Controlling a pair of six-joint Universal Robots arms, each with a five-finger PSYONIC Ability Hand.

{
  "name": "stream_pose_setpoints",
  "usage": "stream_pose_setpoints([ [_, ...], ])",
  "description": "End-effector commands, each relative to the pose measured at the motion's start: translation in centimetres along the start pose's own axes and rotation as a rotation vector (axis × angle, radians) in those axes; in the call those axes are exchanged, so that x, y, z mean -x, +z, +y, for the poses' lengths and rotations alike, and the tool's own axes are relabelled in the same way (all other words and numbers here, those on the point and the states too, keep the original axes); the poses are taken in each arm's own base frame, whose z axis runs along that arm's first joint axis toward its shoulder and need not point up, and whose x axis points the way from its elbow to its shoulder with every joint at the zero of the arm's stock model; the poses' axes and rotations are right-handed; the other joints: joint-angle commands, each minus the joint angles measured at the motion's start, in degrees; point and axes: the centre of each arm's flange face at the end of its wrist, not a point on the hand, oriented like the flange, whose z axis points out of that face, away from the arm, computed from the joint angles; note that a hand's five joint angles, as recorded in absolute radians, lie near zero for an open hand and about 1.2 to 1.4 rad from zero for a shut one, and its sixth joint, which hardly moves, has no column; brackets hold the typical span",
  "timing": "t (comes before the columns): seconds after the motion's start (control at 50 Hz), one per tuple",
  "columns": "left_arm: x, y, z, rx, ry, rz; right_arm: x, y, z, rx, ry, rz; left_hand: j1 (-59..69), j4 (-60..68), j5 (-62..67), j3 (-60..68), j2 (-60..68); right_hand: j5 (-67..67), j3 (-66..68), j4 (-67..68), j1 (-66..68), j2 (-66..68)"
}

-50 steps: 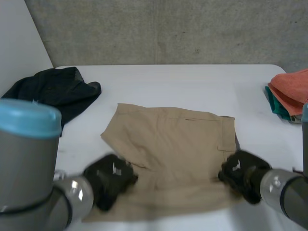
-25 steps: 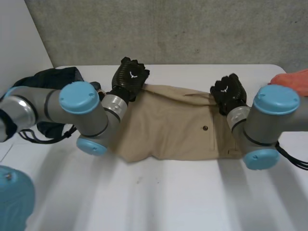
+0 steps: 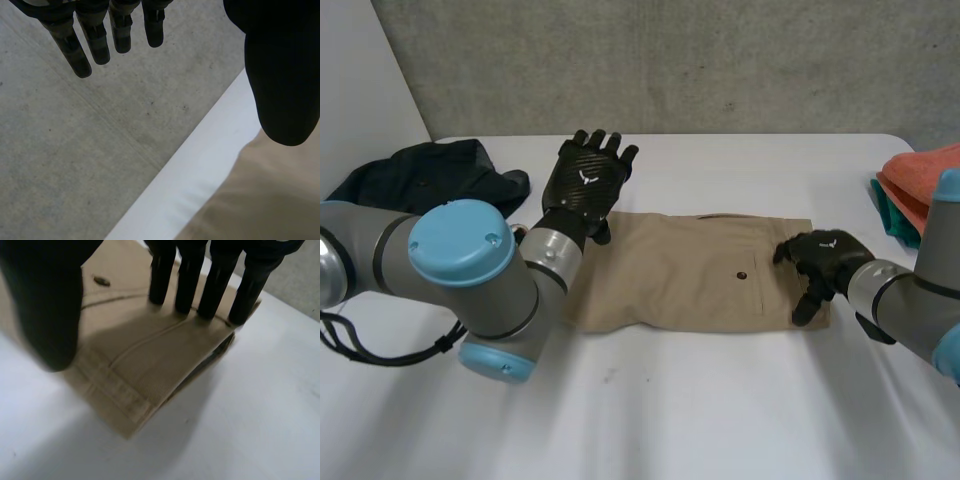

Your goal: Fold the laundry.

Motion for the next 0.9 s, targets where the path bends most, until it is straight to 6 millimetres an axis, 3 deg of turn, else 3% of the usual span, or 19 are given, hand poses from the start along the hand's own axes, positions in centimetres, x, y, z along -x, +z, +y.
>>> stream_pose_setpoints([
  [0.02,-0.3,-0.8,0.3,0.026,-0.032,0.017,-0.6,1.9,1.7,-0.009,-0.076,0.058,-0.95,-1.68,-2.82,-2.19,-1.89,52.6,53.06,53.08,53.0,53.36],
  [0.18,0.8,-1.3,-1.5,-0.01,-0.034,-0.008,-5.4,0.3,1.4,0.033,-0.356,0.325,-0.95,-1.68,-2.82,-2.19,-1.89,52.6,53.06,53.08,53.0,53.36],
  [0.32,1.4,-2.2,-2.3,-0.016,-0.034,-0.014,-5.4,-0.6,-0.5,-0.031,-0.481,0.36,-0.95,-1.68,-2.82,-2.19,-1.89,52.6,53.06,53.08,53.0,53.36],
  [0.4,1.6,-2.7,-2.6,-0.017,-0.047,-0.016,-1.2,-0.7,-4.0,-0.252,-0.569,0.296,-0.95,-1.68,-2.82,-2.19,-1.89,52.6,53.06,53.08,53.0,53.36],
  [0.42,1.6,-2.8,-2.7,-0.016,-0.052,-0.017,1.2,-0.8,-5.3,-0.365,-0.606,0.243,-0.95,-1.68,-2.82,-2.19,-1.89,52.6,53.06,53.08,53.0,53.36],
  [0.48,2.2,-3.1,-3.0,-0.021,-0.083,-0.029,5.1,-1.3,-6.4,-0.522,-0.659,0.138,-0.95,-1.68,-2.82,-2.19,-1.89,52.6,53.06,53.08,53.0,53.36],
  [0.5,2.3,-3.2,-3.0,-0.02,-0.092,-0.031,7.9,-1.7,-6.4,-0.6,-0.689,0.047,-0.95,-1.68,-2.82,-2.19,-1.89,52.6,53.06,53.08,53.0,53.36],
  [0.56,3.2,-3.4,-2.8,-0.013,-0.118,-0.051,12.1,-2.6,-6.0,-0.709,-0.735,-0.1,-0.95,-1.68,-2.82,-2.19,-1.89,52.6,53.06,53.08,53.0,53.36],
  [0.58,3.3,-3.4,-2.8,-0.012,-0.124,-0.055,14.7,-2.7,-4.7,-0.742,-0.764,-0.208,-0.95,-1.68,-2.82,-2.19,-1.89,52.6,53.06,53.08,53.0,53.36],
  [0.64,4.0,-3.3,-2.6,-0.009,-0.151,-0.073,18.7,-2.3,-1.9,-0.77,-0.844,-0.363,-0.95,-1.68,-2.82,-2.19,-1.89,52.6,53.06,53.08,53.0,53.36],
  [0.68,4.7,-3.2,-2.4,-0.006,-0.173,-0.096,19.9,-2.1,-0.9,-0.778,-0.889,-0.399,-0.95,-1.68,-2.82,-2.19,-1.89,47.83,48.29,48.31,48.23,48.59],
  [0.7,4.9,-3.1,-2.4,-0.003,-0.182,-0.108,20.0,-2.0,-0.8,-0.777,-0.906,-0.397,-0.95,-1.68,-2.82,-2.19,-1.89,36.13,36.59,36.6,36.53,36.89],
  [0.72,5.2,-3.1,-2.4,-0.003,-0.192,-0.123,20.2,-2.1,-0.7,-0.782,-0.926,-0.399,-0.95,-1.68,-2.82,-2.19,-1.89,8.2,8.66,8.68,8.6,8.96],
  [0.76,6.0,-3.0,-2.4,-0.001,-0.22,-0.167,20.3,-2.2,-0.6,-0.775,-0.918,-0.404,-0.95,-1.68,-2.82,-2.19,-1.89,-16.69,-16.23,-16.22,-16.29,-15.94],
  [0.84,7.0,-2.7,-3.0,-0.017,-0.256,-0.225,19.1,-3.1,-2.0,-0.752,-0.779,-0.415,5.79,5.06,3.92,4.55,4.85,-17.4,-16.94,-16.92,-17.0,-16.64],
  [0.9,7.2,-2.4,-3.6,-0.036,-0.27,-0.229,16.0,-4.5,-5.8,-0.743,-0.497,-0.376,6.67,5.94,4.8,5.43,5.73,-17.4,-16.94,-16.92,-17.0,-16.64],
])
